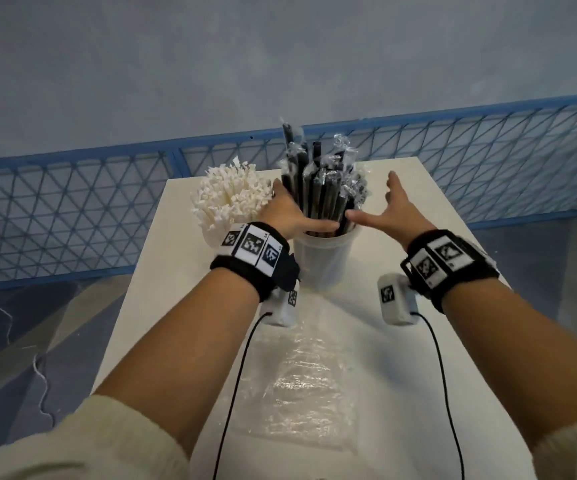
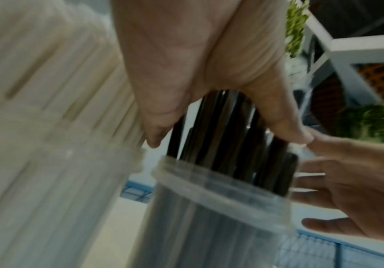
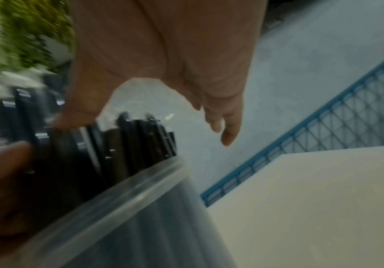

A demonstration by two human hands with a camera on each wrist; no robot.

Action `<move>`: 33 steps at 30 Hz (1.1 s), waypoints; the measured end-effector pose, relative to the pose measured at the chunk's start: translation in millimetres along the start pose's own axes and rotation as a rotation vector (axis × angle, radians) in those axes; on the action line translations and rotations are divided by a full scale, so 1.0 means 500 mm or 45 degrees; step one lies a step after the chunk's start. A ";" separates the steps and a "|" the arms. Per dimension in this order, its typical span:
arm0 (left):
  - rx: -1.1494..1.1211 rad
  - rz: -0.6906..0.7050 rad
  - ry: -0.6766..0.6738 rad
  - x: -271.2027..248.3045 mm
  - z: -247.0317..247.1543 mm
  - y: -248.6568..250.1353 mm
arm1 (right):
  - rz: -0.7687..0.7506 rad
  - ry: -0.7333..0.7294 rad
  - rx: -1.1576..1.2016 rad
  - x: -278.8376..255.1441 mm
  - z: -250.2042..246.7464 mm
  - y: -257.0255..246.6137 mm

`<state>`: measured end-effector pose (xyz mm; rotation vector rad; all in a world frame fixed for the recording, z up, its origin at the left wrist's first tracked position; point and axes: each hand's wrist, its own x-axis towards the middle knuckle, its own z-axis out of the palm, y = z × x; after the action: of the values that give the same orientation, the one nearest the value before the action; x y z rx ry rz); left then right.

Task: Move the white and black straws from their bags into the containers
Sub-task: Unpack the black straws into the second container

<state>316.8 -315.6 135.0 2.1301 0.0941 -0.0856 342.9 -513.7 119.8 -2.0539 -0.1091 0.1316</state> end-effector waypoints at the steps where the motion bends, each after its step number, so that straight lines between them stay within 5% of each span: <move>1: -0.018 -0.006 0.021 0.001 0.003 0.004 | 0.000 -0.081 0.037 0.018 -0.002 0.005; 5: -0.103 0.085 0.002 0.026 0.019 -0.021 | -0.073 -0.309 0.095 0.057 0.007 0.012; 13: -0.208 0.242 0.267 0.032 0.030 0.008 | -0.499 0.055 0.100 0.047 0.040 -0.038; 25: -0.201 0.450 0.340 0.000 -0.018 0.103 | -0.538 0.101 0.421 0.038 0.000 -0.084; 29: 0.241 0.813 0.487 -0.007 -0.028 0.161 | -0.578 0.240 0.308 0.039 0.002 -0.092; 31: 0.601 0.719 0.359 0.012 -0.022 0.164 | -0.602 0.276 0.056 0.039 0.005 -0.095; 33: 0.811 0.437 0.089 0.029 -0.002 0.138 | -0.507 0.085 -0.269 0.037 0.008 -0.091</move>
<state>338.3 -351.0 191.8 2.7501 -0.2959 0.1862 359.8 -486.4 157.5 -2.2000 -0.5041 -0.2030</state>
